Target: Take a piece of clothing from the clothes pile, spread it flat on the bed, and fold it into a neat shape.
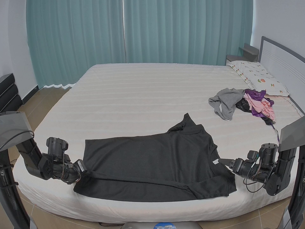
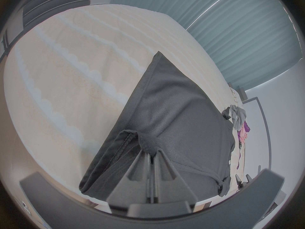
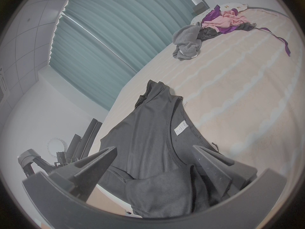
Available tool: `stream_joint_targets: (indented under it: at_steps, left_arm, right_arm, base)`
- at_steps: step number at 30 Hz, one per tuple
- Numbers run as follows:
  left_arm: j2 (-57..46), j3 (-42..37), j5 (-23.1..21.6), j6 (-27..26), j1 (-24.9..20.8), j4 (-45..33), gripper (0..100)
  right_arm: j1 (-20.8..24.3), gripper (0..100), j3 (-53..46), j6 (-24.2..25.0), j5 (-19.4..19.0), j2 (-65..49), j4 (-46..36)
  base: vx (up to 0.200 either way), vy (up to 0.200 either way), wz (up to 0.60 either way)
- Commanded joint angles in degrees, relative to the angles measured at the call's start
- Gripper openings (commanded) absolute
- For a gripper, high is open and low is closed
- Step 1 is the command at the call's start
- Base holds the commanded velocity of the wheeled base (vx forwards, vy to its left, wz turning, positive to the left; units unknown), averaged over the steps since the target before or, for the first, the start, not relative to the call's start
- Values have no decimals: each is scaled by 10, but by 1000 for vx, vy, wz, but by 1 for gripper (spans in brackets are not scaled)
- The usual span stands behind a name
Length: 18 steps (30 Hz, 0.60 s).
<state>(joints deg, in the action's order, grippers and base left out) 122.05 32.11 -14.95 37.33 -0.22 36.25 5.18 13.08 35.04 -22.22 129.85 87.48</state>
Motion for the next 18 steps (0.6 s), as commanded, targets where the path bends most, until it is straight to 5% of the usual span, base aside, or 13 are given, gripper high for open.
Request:
stream_joint_targets:
  at_steps: [1,18]
  left_arm:
    - [-16,-13,1,1,4,0,0]
    - [-20,-7,1,4,17,1,0]
  right_arm:
    - [-3,100,-15,-8,-8,30,17]
    - [-43,100,-21,-46,-111,43,22]
  base:
    - [0,0,0]
    - [0,0,0]
